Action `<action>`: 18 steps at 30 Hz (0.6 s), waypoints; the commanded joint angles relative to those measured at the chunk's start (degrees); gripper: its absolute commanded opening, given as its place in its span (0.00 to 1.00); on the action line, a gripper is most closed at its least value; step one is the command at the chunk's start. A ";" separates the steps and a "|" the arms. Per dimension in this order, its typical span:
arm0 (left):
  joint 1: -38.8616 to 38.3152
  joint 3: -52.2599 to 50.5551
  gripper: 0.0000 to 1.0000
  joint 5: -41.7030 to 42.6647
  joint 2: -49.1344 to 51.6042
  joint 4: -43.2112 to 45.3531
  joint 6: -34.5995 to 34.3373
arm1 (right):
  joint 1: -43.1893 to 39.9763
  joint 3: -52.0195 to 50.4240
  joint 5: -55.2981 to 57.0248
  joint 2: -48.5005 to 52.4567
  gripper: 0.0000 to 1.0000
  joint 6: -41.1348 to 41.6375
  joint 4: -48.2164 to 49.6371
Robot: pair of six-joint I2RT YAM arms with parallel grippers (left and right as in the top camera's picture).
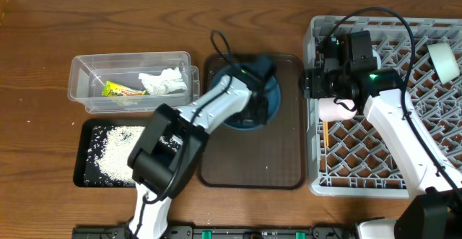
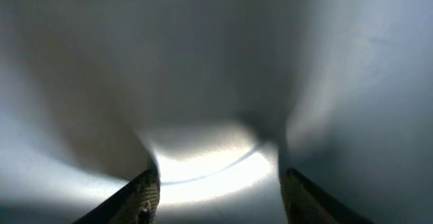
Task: Sort waste into correct bins and load items into the dishwasher rack
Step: 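Grasp the teal plate rim with the left gripper and tilt it up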
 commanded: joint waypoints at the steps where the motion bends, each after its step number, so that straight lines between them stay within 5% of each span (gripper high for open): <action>1: -2.14 -0.11 0.59 2.71 0.04 0.00 1.95 | 0.39 -0.02 6.01 0.57 0.75 -0.50 -0.09; 18: 8.26 4.28 0.68 -5.09 -12.90 -6.36 4.37 | 0.00 -0.02 6.93 0.57 0.82 -0.46 -1.64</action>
